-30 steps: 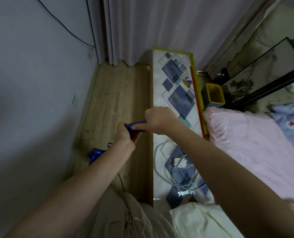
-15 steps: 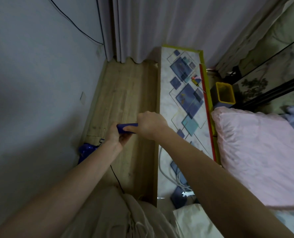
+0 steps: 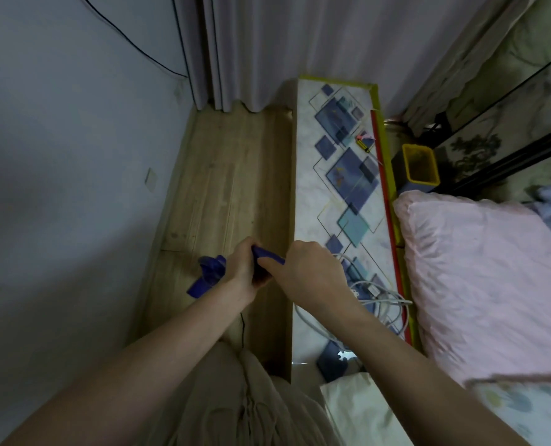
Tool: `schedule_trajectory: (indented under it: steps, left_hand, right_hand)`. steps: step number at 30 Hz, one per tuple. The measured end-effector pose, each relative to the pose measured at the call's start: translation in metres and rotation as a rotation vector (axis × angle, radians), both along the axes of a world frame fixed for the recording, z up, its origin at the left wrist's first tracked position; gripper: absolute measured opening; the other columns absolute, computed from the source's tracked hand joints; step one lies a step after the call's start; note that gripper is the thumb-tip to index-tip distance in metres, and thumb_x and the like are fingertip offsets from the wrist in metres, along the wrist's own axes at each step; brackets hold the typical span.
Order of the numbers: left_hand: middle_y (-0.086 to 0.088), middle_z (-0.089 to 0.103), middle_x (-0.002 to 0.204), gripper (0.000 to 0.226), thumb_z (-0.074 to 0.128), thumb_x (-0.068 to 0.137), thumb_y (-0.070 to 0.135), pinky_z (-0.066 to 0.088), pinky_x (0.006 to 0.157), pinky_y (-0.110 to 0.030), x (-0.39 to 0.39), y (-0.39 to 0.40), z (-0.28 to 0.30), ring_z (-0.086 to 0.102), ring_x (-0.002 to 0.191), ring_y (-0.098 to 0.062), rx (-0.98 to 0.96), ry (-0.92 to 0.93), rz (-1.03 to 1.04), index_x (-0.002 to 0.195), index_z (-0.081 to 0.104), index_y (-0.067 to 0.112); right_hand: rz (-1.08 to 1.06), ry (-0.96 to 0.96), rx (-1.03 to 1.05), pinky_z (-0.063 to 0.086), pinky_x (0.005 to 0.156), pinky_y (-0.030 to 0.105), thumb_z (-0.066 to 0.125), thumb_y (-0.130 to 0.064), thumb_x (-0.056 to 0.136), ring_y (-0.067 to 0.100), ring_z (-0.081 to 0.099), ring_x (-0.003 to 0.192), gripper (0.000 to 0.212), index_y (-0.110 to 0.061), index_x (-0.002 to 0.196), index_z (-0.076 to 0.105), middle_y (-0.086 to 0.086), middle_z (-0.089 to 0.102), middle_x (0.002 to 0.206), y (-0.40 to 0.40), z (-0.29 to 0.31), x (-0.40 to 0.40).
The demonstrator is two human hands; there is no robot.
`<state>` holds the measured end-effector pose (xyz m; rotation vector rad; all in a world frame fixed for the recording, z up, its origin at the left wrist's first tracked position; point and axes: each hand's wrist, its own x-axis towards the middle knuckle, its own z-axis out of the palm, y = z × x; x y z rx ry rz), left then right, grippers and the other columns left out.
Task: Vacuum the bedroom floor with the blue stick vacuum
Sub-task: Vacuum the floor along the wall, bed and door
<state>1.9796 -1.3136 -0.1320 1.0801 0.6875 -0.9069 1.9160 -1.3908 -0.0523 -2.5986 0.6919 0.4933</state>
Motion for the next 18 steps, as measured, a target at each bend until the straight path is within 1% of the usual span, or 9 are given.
schedule_trajectory:
  steps: [2, 5, 6, 7, 9, 10, 11, 14, 18]
  left_hand:
    - [-0.004, 0.037, 0.062, 0.022, 0.046, 0.087, 0.01, 0.043, 0.05, -0.03, 0.0, -0.004, 0.004, 0.042, 0.057, -0.016, 0.02, -0.018, -0.023, 0.068, 0.036, 0.015]
    - [-0.002, 0.035, 0.059, 0.025, 0.045, 0.086, 0.011, 0.041, 0.041, -0.024, 0.009, -0.002, 0.005, 0.039, 0.053, -0.014, 0.044, -0.034, -0.061, 0.064, 0.035, 0.017]
    - [-0.001, 0.033, 0.058, 0.026, 0.045, 0.086, 0.011, 0.04, 0.039, -0.023, 0.011, -0.001, 0.003, 0.037, 0.052, -0.013, 0.038, -0.026, -0.061, 0.064, 0.033, 0.018]
    - [-0.001, 0.032, 0.058, 0.026, 0.045, 0.086, 0.011, 0.039, 0.04, -0.023, 0.013, 0.001, 0.002, 0.036, 0.052, -0.013, 0.035, -0.018, -0.055, 0.064, 0.032, 0.018]
    - [-0.002, 0.034, 0.059, 0.026, 0.046, 0.087, 0.011, 0.041, 0.046, -0.026, 0.014, 0.003, -0.002, 0.038, 0.054, -0.013, 0.066, -0.025, -0.05, 0.065, 0.034, 0.017]
    - [-0.003, 0.037, 0.06, 0.026, 0.048, 0.088, 0.012, 0.042, 0.051, -0.028, 0.014, 0.004, -0.005, 0.041, 0.057, -0.014, 0.092, -0.031, -0.05, 0.065, 0.037, 0.015]
    - [-0.004, 0.041, 0.063, 0.025, 0.05, 0.089, 0.013, 0.044, 0.056, -0.03, 0.014, 0.007, -0.007, 0.044, 0.061, -0.016, 0.117, -0.035, -0.055, 0.067, 0.04, 0.013]
    - [-0.009, 0.051, 0.072, 0.017, 0.056, 0.089, 0.015, 0.048, 0.067, -0.034, 0.02, 0.017, -0.013, 0.054, 0.071, -0.02, 0.181, -0.032, -0.1, 0.075, 0.049, 0.009]
    - [-0.01, 0.056, 0.076, 0.013, 0.06, 0.086, 0.016, 0.049, 0.065, -0.035, 0.04, 0.03, -0.015, 0.057, 0.074, -0.021, 0.22, -0.04, -0.166, 0.077, 0.054, 0.009]
  right_hand:
    - [-0.028, -0.012, 0.008, 0.045, 0.058, 0.027, 0.047, -0.059, 0.094, 0.013, 0.052, 0.057, 0.049, -0.018, 0.068, 0.042, -0.002, 0.051, 0.064, -0.003, 0.001, -0.002]
    - [-0.041, -0.048, 0.001, 0.04, 0.051, 0.025, 0.048, -0.058, 0.094, 0.011, 0.049, 0.053, 0.051, -0.017, 0.065, 0.042, -0.002, 0.05, 0.062, -0.002, 0.0, 0.005]
    - [-0.047, -0.057, 0.007, 0.042, 0.052, 0.026, 0.048, -0.058, 0.094, 0.013, 0.051, 0.055, 0.05, -0.015, 0.068, 0.044, -0.001, 0.051, 0.063, 0.0, -0.002, 0.006]
    - [-0.054, -0.061, 0.016, 0.046, 0.055, 0.028, 0.048, -0.058, 0.094, 0.015, 0.055, 0.059, 0.049, -0.014, 0.072, 0.048, -0.001, 0.053, 0.066, 0.002, -0.005, 0.007]
    - [-0.076, -0.06, 0.034, 0.056, 0.067, 0.034, 0.046, -0.06, 0.093, 0.019, 0.064, 0.07, 0.051, -0.012, 0.081, 0.054, 0.002, 0.06, 0.074, 0.008, -0.014, 0.005]
    - [-0.089, -0.06, 0.049, 0.058, 0.07, 0.036, 0.044, -0.062, 0.093, 0.021, 0.066, 0.072, 0.053, -0.011, 0.084, 0.057, 0.003, 0.063, 0.077, 0.011, -0.02, 0.003]
    - [-0.103, -0.057, 0.068, 0.059, 0.07, 0.036, 0.043, -0.063, 0.093, 0.02, 0.066, 0.072, 0.054, -0.011, 0.085, 0.059, 0.004, 0.064, 0.078, 0.013, -0.026, 0.001]
    - [-0.149, -0.027, 0.155, 0.056, 0.061, 0.029, 0.042, -0.062, 0.094, 0.015, 0.062, 0.061, 0.053, -0.012, 0.085, 0.059, 0.002, 0.063, 0.073, 0.02, -0.038, 0.003]
    - [-0.232, 0.018, 0.327, 0.061, 0.062, 0.031, 0.043, -0.057, 0.096, 0.018, 0.068, 0.056, 0.046, -0.013, 0.085, 0.053, 0.005, 0.066, 0.073, 0.027, -0.046, 0.017]
